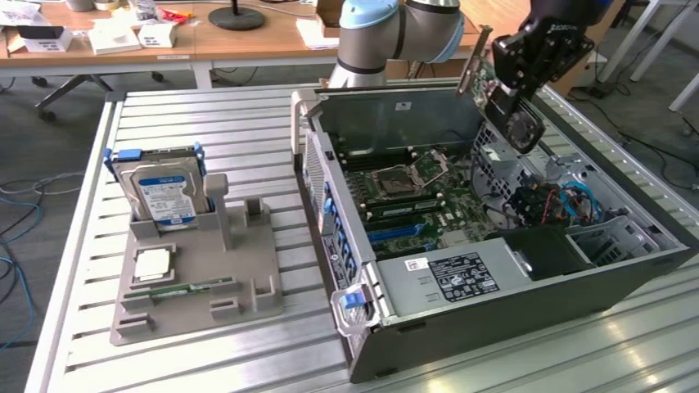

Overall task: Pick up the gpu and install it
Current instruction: 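Insert the gpu into the slot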

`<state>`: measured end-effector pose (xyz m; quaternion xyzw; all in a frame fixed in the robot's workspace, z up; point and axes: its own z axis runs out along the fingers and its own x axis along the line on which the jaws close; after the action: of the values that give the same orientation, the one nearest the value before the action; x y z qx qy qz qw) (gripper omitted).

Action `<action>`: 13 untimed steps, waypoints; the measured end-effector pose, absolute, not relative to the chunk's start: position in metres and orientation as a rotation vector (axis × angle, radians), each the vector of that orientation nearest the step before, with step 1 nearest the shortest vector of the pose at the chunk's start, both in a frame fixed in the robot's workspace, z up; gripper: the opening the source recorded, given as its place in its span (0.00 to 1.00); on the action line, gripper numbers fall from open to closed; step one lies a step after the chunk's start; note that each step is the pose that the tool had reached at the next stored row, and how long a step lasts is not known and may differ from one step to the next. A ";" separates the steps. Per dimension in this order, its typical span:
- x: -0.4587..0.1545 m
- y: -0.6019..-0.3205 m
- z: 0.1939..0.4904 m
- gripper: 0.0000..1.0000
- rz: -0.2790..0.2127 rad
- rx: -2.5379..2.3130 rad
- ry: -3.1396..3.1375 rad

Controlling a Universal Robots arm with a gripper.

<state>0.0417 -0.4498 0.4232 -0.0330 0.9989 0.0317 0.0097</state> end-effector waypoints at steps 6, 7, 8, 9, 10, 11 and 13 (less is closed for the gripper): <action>0.042 -0.450 0.422 0.26 0.100 -0.271 3.112; 0.042 -0.450 0.422 0.26 0.101 -0.302 3.110; 0.042 -0.450 0.422 0.26 0.101 -0.330 3.108; 0.042 -0.450 0.422 0.26 0.101 -0.358 3.105; 0.042 -0.450 0.422 0.26 0.101 -0.386 3.102; 0.042 -0.450 0.422 0.26 0.102 -0.414 3.099; 0.042 -0.450 0.421 0.26 0.102 -0.471 3.092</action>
<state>0.0417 -0.4498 0.4214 -0.1506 0.9880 0.0326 0.0059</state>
